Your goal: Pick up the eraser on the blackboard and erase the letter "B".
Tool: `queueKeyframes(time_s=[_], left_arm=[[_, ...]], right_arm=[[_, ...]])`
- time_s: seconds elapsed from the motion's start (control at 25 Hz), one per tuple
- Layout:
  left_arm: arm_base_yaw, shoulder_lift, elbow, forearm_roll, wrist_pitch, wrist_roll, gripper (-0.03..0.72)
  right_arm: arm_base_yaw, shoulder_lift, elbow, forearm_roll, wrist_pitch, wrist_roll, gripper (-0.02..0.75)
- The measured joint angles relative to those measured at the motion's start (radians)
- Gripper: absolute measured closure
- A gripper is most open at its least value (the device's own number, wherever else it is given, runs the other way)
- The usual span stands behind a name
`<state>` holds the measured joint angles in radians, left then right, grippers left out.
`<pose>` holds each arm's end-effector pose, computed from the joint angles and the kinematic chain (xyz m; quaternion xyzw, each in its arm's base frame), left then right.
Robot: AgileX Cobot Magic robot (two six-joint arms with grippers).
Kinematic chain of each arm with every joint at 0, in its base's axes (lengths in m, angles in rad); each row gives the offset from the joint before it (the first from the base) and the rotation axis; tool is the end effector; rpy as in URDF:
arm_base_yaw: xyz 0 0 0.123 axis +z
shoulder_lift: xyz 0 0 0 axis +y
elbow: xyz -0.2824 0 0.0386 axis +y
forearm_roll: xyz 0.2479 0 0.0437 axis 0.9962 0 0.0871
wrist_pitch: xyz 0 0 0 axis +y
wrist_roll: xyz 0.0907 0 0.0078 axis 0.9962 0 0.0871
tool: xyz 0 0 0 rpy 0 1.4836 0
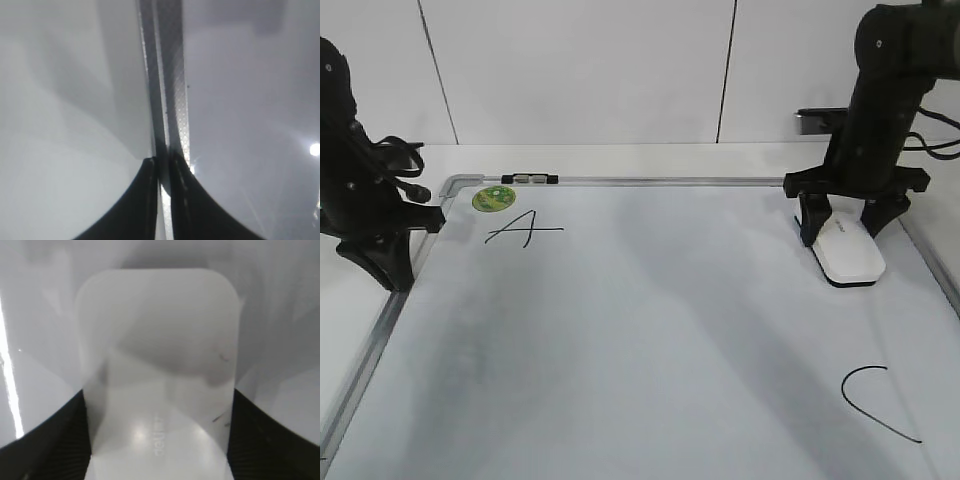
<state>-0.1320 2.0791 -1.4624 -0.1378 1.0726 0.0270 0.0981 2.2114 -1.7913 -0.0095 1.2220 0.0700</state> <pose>0.3912 -0.0630 0.1529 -0.0455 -0.9970 0.0591 0.0187 0.4432 0.0428 0.1741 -0.0156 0.9998 -0.0038 0.0083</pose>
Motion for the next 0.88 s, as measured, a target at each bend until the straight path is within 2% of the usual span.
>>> queueKeyframes(time_s=[0.2,0.32,0.6,0.68,0.88], left_arm=[[0.0,0.0,0.0,0.003,0.002,0.0,0.666],[0.0,0.0,0.0,0.006,0.004,0.0,0.666],[0.0,0.0,0.0,0.006,0.004,0.0,0.666],[0.0,0.0,0.0,0.006,0.004,0.002,0.649],[0.0,0.0,0.0,0.006,0.004,0.004,0.664]], right_arm=[[0.062,0.0,0.0,-0.047,-0.002,0.006,0.175],[0.143,0.0,0.0,-0.069,-0.002,0.006,0.175],[0.327,0.002,0.0,0.03,-0.002,0.003,0.175],[0.343,0.002,-0.002,0.032,-0.002,0.002,0.175],[0.336,0.004,-0.006,0.031,0.0,-0.003,0.175]])
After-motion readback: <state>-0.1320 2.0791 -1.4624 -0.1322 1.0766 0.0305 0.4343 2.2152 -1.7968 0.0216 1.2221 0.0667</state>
